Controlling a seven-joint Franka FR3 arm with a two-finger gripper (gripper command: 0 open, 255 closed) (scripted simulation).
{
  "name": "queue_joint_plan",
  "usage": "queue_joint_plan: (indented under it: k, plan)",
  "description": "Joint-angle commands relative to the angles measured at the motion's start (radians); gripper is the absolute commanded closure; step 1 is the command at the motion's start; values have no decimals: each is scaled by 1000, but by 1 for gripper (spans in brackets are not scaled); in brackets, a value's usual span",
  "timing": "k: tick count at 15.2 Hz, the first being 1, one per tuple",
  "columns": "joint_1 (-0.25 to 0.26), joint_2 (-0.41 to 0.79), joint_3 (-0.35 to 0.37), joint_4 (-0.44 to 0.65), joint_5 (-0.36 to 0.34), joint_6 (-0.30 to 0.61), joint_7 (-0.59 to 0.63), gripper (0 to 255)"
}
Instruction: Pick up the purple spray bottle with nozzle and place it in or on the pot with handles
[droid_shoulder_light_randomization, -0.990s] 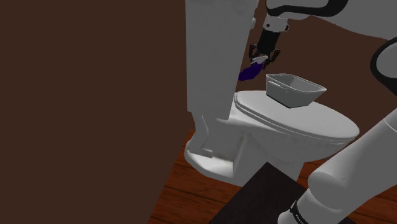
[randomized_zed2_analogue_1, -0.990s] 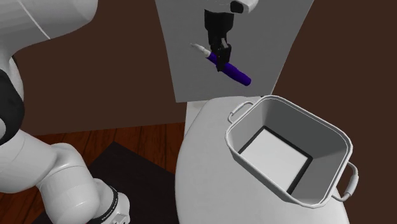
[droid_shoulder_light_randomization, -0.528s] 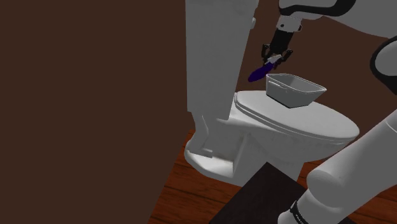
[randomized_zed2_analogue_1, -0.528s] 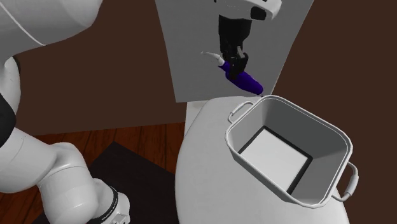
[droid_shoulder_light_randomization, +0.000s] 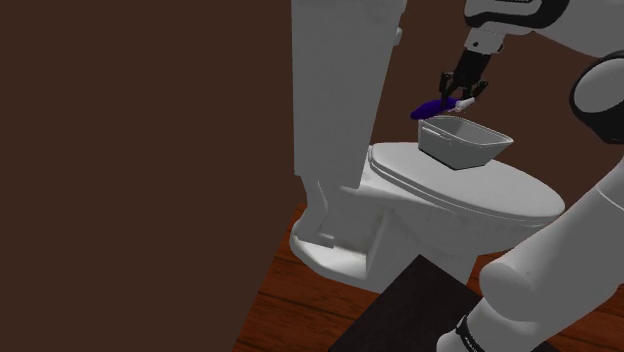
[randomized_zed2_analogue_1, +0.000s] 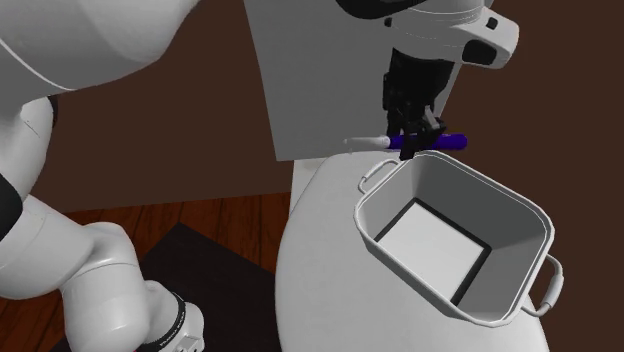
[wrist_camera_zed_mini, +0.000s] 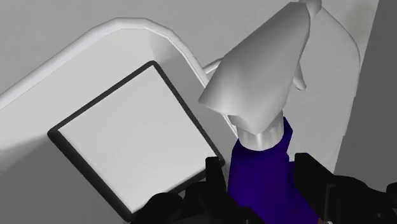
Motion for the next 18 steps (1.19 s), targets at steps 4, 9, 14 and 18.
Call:
queue_joint_plan:
  k: [4, 9, 14, 18]
  plan:
    - [-61, 81, -76, 94, 31, -20, -136, 255]
    - [-119, 155, -131, 165, 67, -28, -245, 255]
    - [-112, 126, -127, 62, 55, 49, -240, 255]
    - [-109, 110, -125, -12, 48, 108, -238, 255]
